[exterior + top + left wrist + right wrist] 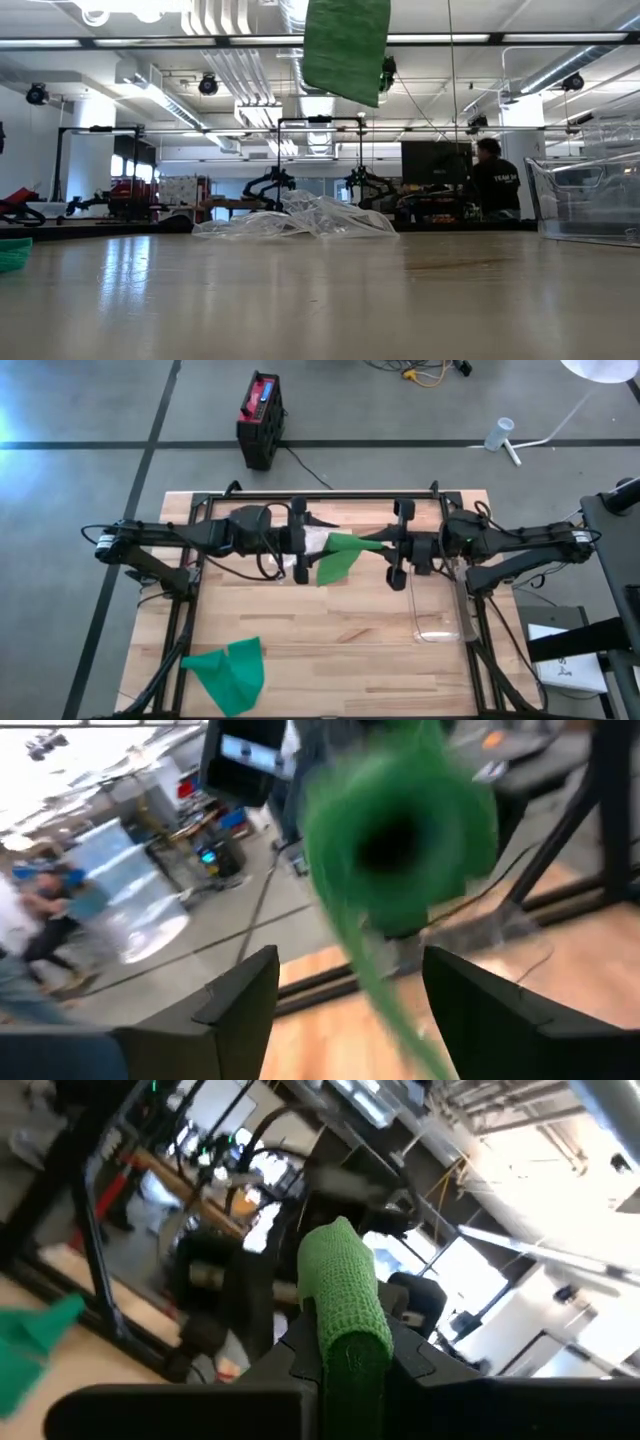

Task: Roll bandage
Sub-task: Roll the green bandage

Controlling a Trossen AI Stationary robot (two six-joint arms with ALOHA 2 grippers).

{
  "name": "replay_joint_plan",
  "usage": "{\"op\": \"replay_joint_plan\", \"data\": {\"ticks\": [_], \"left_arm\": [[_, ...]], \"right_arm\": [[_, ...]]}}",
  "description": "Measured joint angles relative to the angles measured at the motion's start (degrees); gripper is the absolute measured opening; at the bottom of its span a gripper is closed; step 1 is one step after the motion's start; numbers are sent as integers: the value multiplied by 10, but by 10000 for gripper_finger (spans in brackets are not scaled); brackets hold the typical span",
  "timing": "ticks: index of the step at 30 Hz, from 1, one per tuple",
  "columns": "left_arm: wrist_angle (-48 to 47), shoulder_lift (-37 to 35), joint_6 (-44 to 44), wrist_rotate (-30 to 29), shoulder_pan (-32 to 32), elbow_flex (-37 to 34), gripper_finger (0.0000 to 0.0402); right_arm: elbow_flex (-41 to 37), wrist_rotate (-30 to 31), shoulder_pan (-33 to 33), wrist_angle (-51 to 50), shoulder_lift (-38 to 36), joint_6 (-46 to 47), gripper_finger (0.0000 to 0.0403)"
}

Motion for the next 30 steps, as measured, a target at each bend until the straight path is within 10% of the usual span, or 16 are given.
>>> {"op": "replay_joint_plan", "data": {"ticks": [8, 30], "left_arm": [[21, 0, -122, 95, 1, 0, 229], [26, 0, -436, 133, 7, 0, 225]], "right_arm": [[24, 26, 0, -5, 32, -114, 34], [30, 59, 0, -57, 44, -361, 34]]}}
